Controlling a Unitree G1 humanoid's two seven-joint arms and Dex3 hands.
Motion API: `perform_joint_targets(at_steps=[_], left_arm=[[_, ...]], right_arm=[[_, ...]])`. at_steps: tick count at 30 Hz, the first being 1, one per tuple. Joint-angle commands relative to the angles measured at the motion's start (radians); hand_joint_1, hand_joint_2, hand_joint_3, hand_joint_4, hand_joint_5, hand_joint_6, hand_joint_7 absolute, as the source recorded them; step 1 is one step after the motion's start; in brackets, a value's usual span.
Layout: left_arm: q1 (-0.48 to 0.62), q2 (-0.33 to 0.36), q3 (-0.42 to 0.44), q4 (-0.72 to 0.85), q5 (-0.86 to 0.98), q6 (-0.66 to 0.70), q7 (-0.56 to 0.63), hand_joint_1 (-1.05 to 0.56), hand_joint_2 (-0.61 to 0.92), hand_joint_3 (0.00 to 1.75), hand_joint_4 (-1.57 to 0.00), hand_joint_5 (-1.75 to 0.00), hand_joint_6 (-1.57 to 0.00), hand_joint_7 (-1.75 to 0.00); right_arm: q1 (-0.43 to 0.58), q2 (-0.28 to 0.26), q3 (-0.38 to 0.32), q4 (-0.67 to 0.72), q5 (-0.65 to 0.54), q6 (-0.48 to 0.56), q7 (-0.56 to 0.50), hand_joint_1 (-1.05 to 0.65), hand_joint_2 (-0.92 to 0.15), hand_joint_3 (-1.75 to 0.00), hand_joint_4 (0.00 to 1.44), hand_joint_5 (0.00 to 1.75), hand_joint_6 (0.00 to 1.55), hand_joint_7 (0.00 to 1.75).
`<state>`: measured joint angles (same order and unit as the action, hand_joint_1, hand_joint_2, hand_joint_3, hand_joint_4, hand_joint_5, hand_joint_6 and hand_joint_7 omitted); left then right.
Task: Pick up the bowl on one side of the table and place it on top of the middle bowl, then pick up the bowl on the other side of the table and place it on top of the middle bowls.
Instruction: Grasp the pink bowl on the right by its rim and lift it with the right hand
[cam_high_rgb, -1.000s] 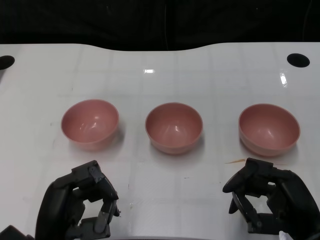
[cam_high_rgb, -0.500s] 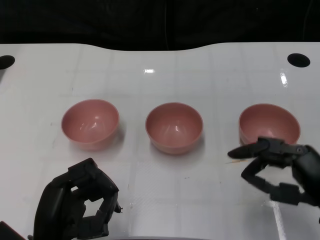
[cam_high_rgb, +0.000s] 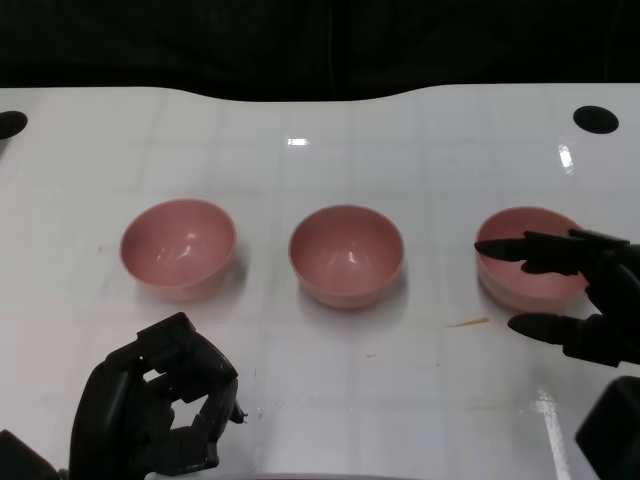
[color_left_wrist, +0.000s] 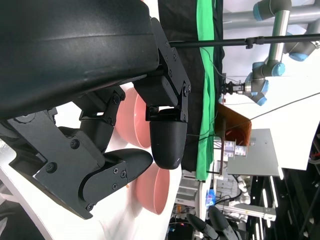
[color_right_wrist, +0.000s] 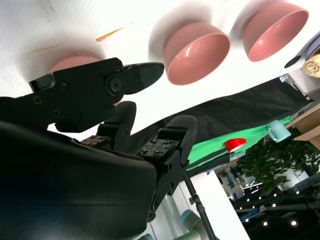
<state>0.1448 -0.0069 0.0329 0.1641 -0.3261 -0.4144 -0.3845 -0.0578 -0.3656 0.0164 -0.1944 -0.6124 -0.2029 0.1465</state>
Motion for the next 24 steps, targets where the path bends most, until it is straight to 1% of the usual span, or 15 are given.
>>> perform_joint_targets(at_steps=[1, 6, 8, 13, 19, 24], left_arm=[[0.012, -0.005, 0.007, -0.028, -0.004, 0.015, 0.010, -0.24, 0.43, 1.20, -0.82, -1.64, -0.80, -1.35], [0.023, -0.009, 0.008, -0.045, -0.007, 0.034, 0.004, -0.25, 0.42, 1.21, -0.82, -1.65, -0.79, -1.39], [0.026, -0.009, 0.009, -0.051, -0.005, 0.040, 0.004, -0.24, 0.42, 1.21, -0.82, -1.65, -0.78, -1.39], [0.030, -0.011, 0.008, -0.058, 0.003, 0.044, 0.005, -0.24, 0.43, 1.20, -0.82, -1.65, -0.78, -1.40], [0.031, -0.012, 0.011, -0.055, -0.002, 0.037, -0.002, -0.24, 0.44, 1.20, -0.80, -1.66, -0.77, -1.40], [0.030, -0.014, 0.012, -0.059, 0.000, 0.044, 0.004, -0.24, 0.43, 1.21, -0.79, -1.68, -0.77, -1.40]], right_arm=[[-0.066, -0.034, 0.020, -0.014, -0.129, 0.059, -0.047, -0.36, -0.83, 0.00, 0.33, 0.65, 0.51, 0.14], [-0.084, -0.027, 0.056, -0.001, -0.173, 0.108, -0.057, -0.34, -0.81, 0.00, 0.31, 0.62, 0.50, 0.11], [-0.091, -0.031, 0.071, 0.002, -0.196, 0.127, -0.058, -0.37, -0.82, 0.00, 0.30, 0.60, 0.48, 0.10], [-0.121, -0.041, 0.109, 0.017, -0.245, 0.204, -0.012, -0.46, -0.84, -0.01, 0.26, 0.55, 0.43, 0.06], [-0.180, -0.044, 0.166, 0.126, -0.288, 0.250, -0.010, -0.50, -0.83, 0.00, 0.23, 0.50, 0.40, 0.03], [-0.201, -0.045, 0.184, 0.169, -0.284, 0.259, -0.017, -0.53, -0.84, 0.00, 0.19, 0.47, 0.37, 0.01]])
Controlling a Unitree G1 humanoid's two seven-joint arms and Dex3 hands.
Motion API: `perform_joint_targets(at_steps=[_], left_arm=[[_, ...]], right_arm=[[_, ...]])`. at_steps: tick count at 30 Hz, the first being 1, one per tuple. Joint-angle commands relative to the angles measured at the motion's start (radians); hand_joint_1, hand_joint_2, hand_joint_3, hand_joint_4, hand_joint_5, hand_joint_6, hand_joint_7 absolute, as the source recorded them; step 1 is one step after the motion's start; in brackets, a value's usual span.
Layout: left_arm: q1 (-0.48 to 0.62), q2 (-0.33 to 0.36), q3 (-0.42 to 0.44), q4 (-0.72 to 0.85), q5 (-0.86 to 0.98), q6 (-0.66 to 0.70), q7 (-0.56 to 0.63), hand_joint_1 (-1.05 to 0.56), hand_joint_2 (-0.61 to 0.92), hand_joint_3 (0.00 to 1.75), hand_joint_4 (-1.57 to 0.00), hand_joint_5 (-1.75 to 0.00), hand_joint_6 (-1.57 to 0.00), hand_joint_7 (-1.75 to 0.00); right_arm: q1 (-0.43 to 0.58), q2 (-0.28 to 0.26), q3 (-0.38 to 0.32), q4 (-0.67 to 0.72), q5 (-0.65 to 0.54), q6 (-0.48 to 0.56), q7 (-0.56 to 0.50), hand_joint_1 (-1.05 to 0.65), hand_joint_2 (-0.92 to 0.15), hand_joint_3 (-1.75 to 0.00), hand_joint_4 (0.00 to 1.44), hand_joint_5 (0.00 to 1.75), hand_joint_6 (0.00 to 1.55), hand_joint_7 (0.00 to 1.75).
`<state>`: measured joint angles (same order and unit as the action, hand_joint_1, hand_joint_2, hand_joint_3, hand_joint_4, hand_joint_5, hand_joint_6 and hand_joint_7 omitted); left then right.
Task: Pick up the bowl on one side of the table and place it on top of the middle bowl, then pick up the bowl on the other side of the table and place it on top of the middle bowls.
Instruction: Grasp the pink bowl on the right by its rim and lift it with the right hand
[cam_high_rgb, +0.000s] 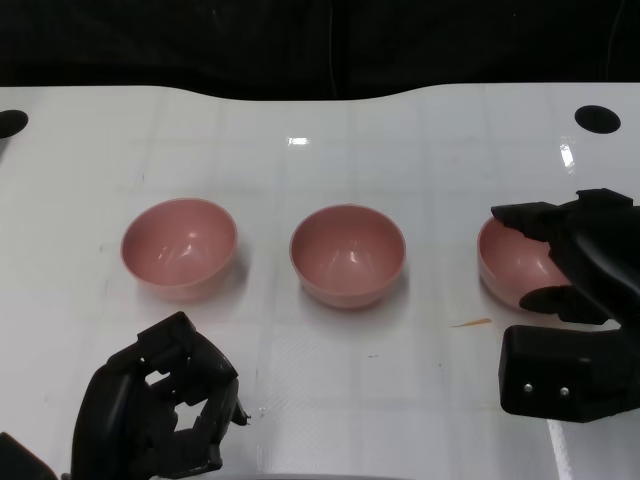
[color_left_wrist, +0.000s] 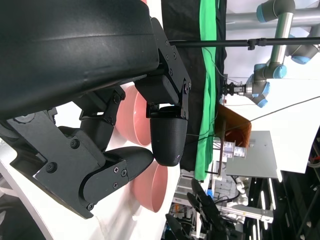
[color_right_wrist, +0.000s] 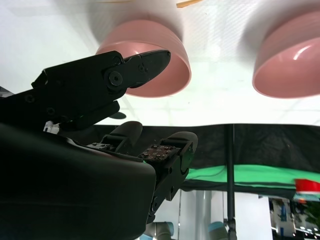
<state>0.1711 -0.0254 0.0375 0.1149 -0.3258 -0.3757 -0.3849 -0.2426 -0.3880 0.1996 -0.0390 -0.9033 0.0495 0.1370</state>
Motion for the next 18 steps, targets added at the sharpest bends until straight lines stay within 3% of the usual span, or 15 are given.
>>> perform_joint_targets(at_steps=[1, 18], left_arm=[[0.004, 0.004, 0.007, -0.010, 0.000, 0.006, 0.005, -0.24, 0.43, 1.21, -0.79, -1.68, -0.77, -1.40], [0.001, -0.002, 0.009, -0.009, 0.002, 0.006, 0.006, -0.24, 0.42, 1.22, -0.79, -1.68, -0.76, -1.40]], right_arm=[[-0.018, -0.025, 0.003, 0.021, 0.007, 0.005, -0.012, -0.53, -0.84, 0.00, 0.19, 0.47, 0.37, 0.01], [-0.015, -0.035, 0.017, 0.040, 0.034, -0.012, -0.020, -0.56, -0.85, 0.00, 0.18, 0.47, 0.34, 0.00]])
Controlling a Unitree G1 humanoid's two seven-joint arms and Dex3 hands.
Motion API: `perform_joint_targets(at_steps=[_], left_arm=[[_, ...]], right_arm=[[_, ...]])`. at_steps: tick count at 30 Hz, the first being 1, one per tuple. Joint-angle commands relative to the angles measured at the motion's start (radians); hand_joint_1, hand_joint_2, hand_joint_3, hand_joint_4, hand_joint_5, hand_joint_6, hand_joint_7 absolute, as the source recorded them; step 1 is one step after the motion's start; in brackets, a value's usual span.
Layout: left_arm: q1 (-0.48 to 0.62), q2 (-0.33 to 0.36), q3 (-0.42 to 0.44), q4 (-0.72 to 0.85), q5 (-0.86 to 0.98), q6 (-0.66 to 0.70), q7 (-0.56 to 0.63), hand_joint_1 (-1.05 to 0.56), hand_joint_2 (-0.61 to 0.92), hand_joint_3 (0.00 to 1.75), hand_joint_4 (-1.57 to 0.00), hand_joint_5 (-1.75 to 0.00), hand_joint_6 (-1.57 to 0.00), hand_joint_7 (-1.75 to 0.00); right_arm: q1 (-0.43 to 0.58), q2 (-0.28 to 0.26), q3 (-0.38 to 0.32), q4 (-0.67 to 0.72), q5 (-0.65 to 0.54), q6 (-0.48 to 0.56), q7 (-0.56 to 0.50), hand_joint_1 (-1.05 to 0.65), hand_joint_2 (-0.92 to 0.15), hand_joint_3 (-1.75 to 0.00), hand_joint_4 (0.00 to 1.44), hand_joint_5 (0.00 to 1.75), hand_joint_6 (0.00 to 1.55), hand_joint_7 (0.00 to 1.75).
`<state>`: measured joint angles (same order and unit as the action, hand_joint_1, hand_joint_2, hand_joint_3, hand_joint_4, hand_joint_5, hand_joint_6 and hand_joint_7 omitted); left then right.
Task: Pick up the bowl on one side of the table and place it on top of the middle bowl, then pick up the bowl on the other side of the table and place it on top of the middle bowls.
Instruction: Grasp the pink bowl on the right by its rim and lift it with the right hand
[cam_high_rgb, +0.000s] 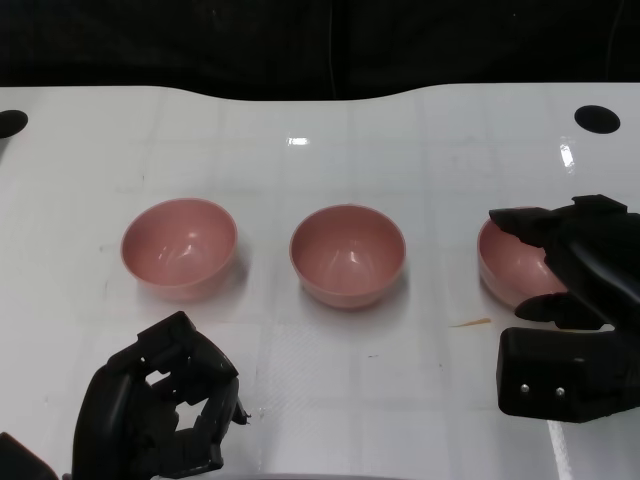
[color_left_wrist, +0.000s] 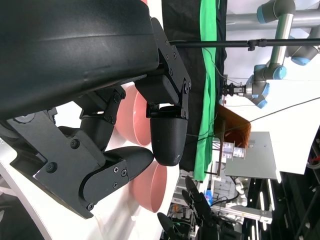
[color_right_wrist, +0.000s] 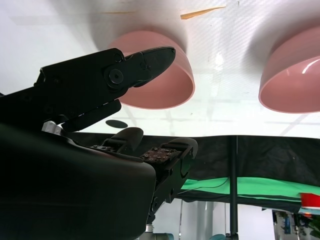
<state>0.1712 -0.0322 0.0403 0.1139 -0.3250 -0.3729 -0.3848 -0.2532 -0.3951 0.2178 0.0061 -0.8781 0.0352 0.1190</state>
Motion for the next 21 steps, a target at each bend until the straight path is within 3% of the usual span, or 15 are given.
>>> perform_joint_targets(at_steps=[1, 10, 21], left_arm=[[0.001, 0.005, 0.007, -0.008, 0.001, 0.003, 0.006, -0.24, 0.42, 1.22, -0.79, -1.68, -0.76, -1.40], [0.000, 0.009, 0.013, -0.009, -0.003, 0.008, 0.001, -0.24, 0.42, 1.23, -0.79, -1.68, -0.77, -1.40], [0.002, 0.009, 0.013, -0.006, 0.003, 0.001, -0.002, -0.24, 0.42, 1.22, -0.79, -1.68, -0.76, -1.39]], right_arm=[[-0.004, -0.028, -0.001, -0.007, 0.010, 0.003, -0.002, -0.56, -0.85, 0.00, 0.18, 0.47, 0.34, 0.00], [-0.004, -0.025, 0.023, -0.015, 0.007, 0.037, 0.050, -0.55, -0.87, 0.00, 0.18, 0.44, 0.33, 0.00], [-0.068, -0.018, 0.074, 0.129, 0.001, 0.063, 0.044, -0.54, -0.89, 0.00, 0.21, 0.35, 0.33, 0.00]])
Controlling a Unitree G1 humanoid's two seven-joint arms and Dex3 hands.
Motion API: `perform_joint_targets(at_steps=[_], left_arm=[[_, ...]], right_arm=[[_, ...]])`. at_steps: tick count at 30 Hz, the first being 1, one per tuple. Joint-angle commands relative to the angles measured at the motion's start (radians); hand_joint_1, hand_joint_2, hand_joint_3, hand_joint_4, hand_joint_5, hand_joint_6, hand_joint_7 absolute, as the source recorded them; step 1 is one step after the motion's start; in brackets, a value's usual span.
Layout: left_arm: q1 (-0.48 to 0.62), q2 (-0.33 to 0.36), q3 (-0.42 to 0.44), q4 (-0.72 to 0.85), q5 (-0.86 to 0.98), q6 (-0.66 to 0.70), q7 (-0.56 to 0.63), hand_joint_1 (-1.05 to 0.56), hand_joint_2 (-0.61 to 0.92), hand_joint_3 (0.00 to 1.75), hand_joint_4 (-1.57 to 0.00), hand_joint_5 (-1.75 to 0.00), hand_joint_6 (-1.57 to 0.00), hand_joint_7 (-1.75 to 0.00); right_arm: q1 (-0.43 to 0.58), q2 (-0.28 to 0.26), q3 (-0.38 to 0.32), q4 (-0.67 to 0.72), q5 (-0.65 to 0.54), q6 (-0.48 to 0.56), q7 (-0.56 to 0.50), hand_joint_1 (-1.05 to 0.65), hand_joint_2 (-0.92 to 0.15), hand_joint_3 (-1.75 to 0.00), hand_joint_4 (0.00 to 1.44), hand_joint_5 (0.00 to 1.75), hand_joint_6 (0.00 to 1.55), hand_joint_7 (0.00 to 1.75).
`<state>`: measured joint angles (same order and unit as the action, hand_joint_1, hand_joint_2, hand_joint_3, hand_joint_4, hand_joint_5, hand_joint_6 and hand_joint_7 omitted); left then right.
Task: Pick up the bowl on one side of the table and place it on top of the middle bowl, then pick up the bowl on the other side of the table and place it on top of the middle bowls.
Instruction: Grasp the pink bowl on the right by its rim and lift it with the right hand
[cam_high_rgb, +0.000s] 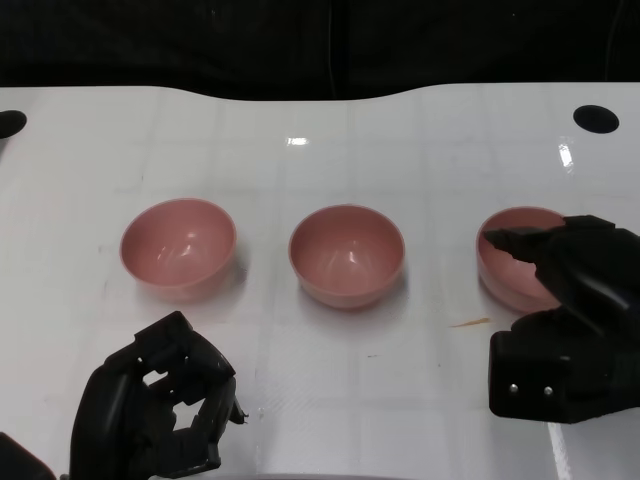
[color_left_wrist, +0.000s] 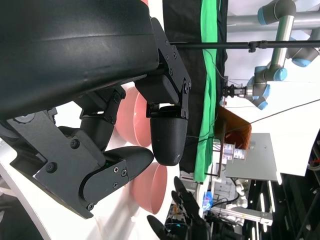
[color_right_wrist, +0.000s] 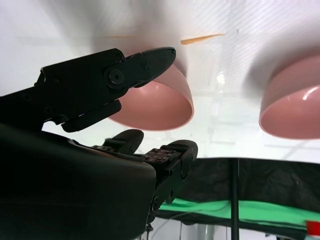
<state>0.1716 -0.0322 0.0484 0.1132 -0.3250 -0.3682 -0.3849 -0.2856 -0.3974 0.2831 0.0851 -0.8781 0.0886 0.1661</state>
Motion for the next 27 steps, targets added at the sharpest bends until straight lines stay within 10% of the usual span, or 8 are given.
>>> perform_joint_targets(at_steps=[1, 20, 23, 26, 27], left_arm=[[0.002, 0.009, 0.005, -0.004, 0.004, -0.006, -0.002, -0.23, 0.43, 1.22, -0.79, -1.68, -0.77, -1.39], [0.001, 0.004, 0.002, 0.002, 0.018, -0.030, 0.000, -0.23, 0.42, 1.24, -0.79, -1.68, -0.76, -1.40], [0.000, 0.003, 0.001, 0.002, 0.016, -0.036, -0.005, -0.23, 0.43, 1.24, -0.79, -1.69, -0.76, -1.39], [0.001, 0.000, -0.001, 0.001, 0.019, -0.039, -0.002, -0.23, 0.43, 1.23, -0.79, -1.69, -0.76, -1.39], [0.001, -0.001, -0.002, 0.002, 0.018, -0.041, -0.003, -0.23, 0.44, 1.23, -0.80, -1.69, -0.76, -1.39]], right_arm=[[-0.046, -0.014, 0.014, 0.073, 0.000, 0.012, -0.005, -0.55, -0.89, -0.01, 0.21, 0.34, 0.33, 0.00], [-0.350, 0.075, 0.209, 0.732, 0.002, -0.063, -0.172, -0.40, -0.92, -0.07, 0.52, 0.23, 0.51, 0.06], [-0.378, 0.081, 0.235, 0.832, 0.008, -0.159, -0.281, -0.29, -0.92, -0.12, 0.88, 0.64, 0.88, 0.09], [-0.389, 0.079, 0.237, 0.876, 0.023, -0.229, -0.398, -0.26, -0.92, -0.08, 0.85, 1.36, 1.18, 0.12], [-0.389, 0.077, 0.236, 0.883, 0.024, -0.250, -0.451, -0.25, -0.92, -0.11, 0.84, 1.55, 1.10, 0.46]])
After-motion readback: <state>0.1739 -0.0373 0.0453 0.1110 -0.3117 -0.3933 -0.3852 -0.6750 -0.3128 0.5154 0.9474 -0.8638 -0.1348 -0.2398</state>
